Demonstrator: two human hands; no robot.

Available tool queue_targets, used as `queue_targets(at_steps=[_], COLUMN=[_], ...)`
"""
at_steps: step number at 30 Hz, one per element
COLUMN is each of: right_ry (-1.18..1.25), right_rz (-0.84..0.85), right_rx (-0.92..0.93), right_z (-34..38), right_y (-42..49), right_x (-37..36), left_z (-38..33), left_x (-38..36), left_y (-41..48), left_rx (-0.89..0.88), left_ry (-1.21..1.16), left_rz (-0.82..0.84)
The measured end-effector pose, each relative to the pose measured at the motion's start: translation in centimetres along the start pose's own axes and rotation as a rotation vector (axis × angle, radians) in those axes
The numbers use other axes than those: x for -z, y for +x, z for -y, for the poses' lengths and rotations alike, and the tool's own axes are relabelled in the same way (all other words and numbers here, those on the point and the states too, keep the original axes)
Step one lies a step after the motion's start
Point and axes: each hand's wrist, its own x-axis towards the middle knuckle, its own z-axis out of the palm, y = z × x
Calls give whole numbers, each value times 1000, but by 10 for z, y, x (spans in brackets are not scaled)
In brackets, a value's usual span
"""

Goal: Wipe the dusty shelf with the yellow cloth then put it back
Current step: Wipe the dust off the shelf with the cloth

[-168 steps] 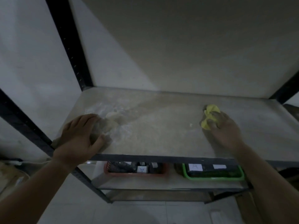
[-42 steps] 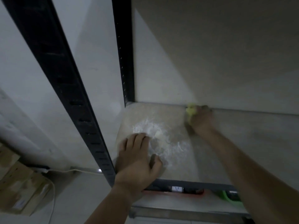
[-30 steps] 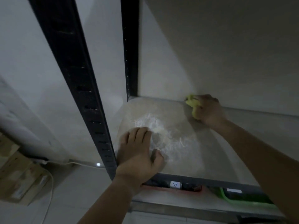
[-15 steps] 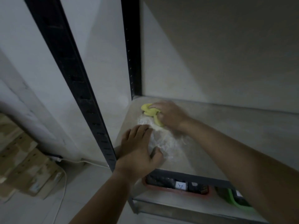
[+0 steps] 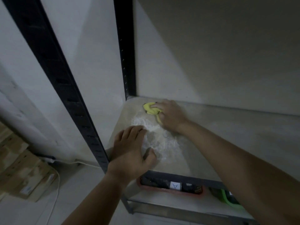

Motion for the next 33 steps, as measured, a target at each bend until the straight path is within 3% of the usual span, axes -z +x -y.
queue_targets(at_steps=[3, 5, 9, 13, 17, 21, 26, 30, 33], right_ry=[143, 171, -52, -131, -223, -219, -162, 78, -30], right_rz=[-235, -389, -310, -232, -234, -203, -120, -81, -227], right_rx=[-2, -174, -494, -749, -671, -573, -271, -267, -406], right_z=[-20, -54, -135, -161, -128, -43, 69, 32, -53], right_y=[-31, -61, -136, -197, -188, -157, -104, -93, -100], right_x=[28, 51, 90, 89, 62, 29, -13, 4, 36], left_z=[-1, -2, -5, -7, -9, -8, -9, -9, -8], left_x=[0, 1, 3, 6, 7, 9, 11, 11, 10], left_y=[1, 1, -1, -1, -1, -1, -1, -2, -1], left_rx=[-1, -1, -8, 0, -1, -10, -16, -11, 5], left_ry=[8, 15, 14, 36, 52, 50, 49, 59, 43], left_rz=[8, 11, 17, 32, 49, 43, 50, 63, 62])
